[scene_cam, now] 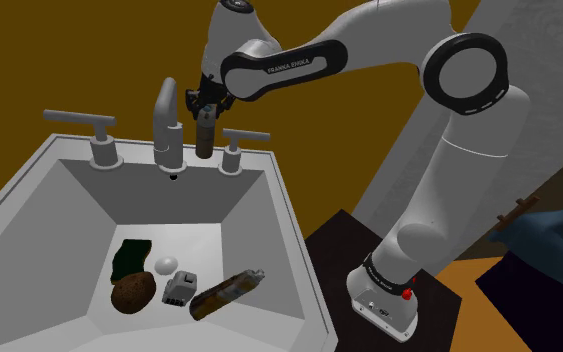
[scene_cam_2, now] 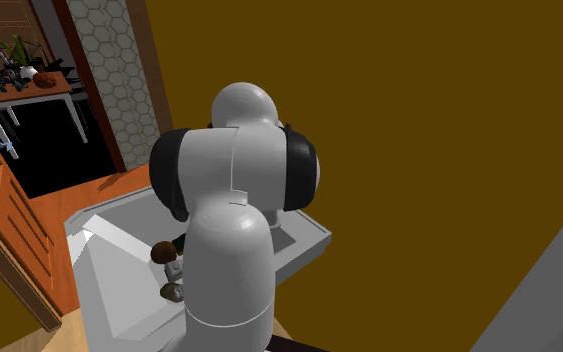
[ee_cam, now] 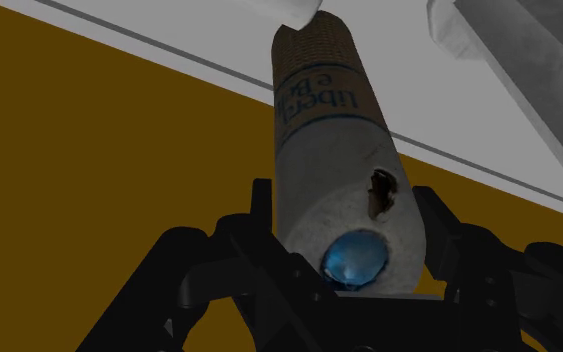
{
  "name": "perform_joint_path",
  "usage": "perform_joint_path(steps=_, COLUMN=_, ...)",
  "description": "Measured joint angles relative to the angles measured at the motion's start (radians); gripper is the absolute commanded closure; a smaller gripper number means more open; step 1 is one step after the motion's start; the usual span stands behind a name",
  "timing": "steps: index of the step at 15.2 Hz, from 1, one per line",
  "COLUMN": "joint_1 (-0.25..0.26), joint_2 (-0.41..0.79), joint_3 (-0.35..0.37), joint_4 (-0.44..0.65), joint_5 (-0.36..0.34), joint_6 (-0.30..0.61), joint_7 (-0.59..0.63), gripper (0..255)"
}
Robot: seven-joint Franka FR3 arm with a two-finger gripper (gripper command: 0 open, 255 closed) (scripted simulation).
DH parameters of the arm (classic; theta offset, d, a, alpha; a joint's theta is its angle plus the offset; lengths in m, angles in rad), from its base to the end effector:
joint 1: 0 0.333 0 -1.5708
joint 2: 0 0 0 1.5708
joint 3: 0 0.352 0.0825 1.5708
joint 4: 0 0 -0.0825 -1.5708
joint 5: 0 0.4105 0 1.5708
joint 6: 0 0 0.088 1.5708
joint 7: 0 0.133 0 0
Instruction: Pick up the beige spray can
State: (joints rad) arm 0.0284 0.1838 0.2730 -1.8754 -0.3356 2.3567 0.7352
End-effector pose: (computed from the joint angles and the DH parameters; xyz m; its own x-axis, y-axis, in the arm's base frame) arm 0.6453 0.1806 0.4482 0.9018 -0.2252 0.3688 -0.2410 -0.9705 -0.0032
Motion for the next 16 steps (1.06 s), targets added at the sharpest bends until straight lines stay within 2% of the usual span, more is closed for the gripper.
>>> perform_joint_path(steps=16, joint_1=-0.003, joint_2=-0.047, joint_3=0.012, joint_4=0.133, joint_5=0.056, joint_6=-0.172, joint_7=-0.064, gripper=255)
